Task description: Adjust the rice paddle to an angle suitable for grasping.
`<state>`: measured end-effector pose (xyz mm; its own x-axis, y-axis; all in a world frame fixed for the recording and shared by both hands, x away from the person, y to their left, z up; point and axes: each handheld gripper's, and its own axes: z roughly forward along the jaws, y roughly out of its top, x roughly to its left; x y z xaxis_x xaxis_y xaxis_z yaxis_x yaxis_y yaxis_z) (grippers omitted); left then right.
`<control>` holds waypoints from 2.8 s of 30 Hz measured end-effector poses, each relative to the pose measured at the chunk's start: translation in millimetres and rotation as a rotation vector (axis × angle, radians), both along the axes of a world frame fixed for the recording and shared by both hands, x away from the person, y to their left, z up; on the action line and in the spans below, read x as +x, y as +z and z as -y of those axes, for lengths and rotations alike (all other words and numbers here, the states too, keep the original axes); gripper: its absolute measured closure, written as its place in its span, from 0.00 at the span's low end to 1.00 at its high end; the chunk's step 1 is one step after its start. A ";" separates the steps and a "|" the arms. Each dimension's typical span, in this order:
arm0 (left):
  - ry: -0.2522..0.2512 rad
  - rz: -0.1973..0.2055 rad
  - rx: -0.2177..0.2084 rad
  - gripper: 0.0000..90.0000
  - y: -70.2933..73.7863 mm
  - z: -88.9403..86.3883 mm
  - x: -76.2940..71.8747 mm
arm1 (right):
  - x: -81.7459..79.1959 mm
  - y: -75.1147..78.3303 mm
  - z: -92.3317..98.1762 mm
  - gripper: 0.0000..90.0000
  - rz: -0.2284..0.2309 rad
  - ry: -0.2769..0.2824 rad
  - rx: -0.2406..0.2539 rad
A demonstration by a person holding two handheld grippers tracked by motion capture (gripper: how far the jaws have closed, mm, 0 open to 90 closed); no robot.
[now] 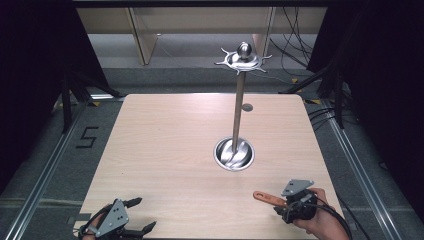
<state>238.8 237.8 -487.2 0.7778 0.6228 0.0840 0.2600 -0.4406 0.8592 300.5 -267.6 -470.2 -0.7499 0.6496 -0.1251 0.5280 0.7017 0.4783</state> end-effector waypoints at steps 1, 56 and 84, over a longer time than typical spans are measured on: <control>0.000 0.000 0.000 0.19 0.0 0.0 0.0 | 0.0 0.0 0.0 0.41 0.000 0.000 0.000; 0.002 -0.003 -0.007 0.19 0.3 -1.3 0.2 | 57.4 -2.0 -37.1 0.74 -0.327 0.106 -0.270; 0.003 0.009 0.011 0.19 1.7 -3.4 1.1 | 36.1 50.0 -3.2 0.75 -0.051 0.024 -0.002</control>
